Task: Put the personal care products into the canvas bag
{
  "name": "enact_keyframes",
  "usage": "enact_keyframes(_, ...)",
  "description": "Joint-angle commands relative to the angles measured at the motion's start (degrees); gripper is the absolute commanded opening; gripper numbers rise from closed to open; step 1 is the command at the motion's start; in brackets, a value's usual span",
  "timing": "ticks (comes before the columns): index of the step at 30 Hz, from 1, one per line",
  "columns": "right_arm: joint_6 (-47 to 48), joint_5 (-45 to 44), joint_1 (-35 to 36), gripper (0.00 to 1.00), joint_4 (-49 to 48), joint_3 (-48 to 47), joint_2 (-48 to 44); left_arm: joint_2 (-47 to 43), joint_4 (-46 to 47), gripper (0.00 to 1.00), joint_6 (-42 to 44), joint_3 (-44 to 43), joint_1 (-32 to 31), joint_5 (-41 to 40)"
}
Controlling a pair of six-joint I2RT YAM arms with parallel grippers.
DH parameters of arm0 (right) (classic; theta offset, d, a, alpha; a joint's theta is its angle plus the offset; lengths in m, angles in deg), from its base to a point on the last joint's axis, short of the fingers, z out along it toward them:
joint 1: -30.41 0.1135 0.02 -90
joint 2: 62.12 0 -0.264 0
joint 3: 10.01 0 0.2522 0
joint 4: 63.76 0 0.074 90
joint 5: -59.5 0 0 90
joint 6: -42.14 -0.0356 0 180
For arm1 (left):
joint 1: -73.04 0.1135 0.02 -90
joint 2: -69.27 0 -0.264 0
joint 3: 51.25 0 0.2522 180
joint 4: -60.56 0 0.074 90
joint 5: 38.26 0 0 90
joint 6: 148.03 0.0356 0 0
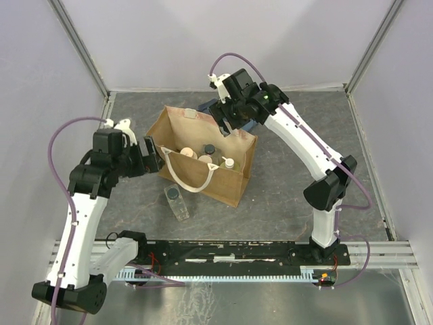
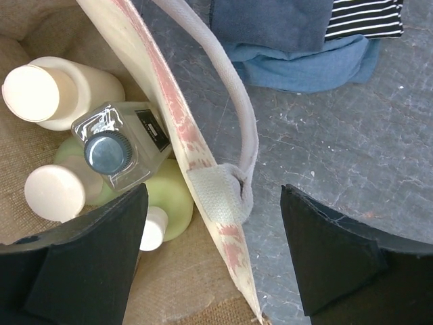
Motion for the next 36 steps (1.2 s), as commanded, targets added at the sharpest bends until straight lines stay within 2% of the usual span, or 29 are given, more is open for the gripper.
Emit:
enact_keyframes(1,-0.4,1.2,-0.2,0.87,-2.1,-0.2,1.7,-2.2,-3.8,1.0,-7.5,5.4,-1.3,3.1)
enact_keyframes(8,-0.4,0.6,-0.2,0.86,-1.6,-0.6,2.8,0.6,-2.9,1.0,-7.6,8.6,-3.8,1.1)
enact_keyframes(19,0.3,-2.1,-0.3,0.86,-0.7,0.2,2.9,6.5,-0.2,1.0,-10.9,11.8,-14.8,-1.8)
enact_keyframes(28,0.7,-2.6,-0.3,0.86,-0.5,0.1,3.8,7.6,0.9,1.0,-11.9,16.1,-16.6,-4.2)
enact_keyframes(32,0.8,-2.6,-0.3,0.86,-0.2,0.0,4.2,7.5,2.2,0.91,-12.5,17.5,-17.1,-3.9)
enact_keyframes(36,1.0,-2.7,-0.3,0.86,-0.2,0.0,4.4,7.7,2.5,0.7,-12.7,17.6,-17.3,-3.6)
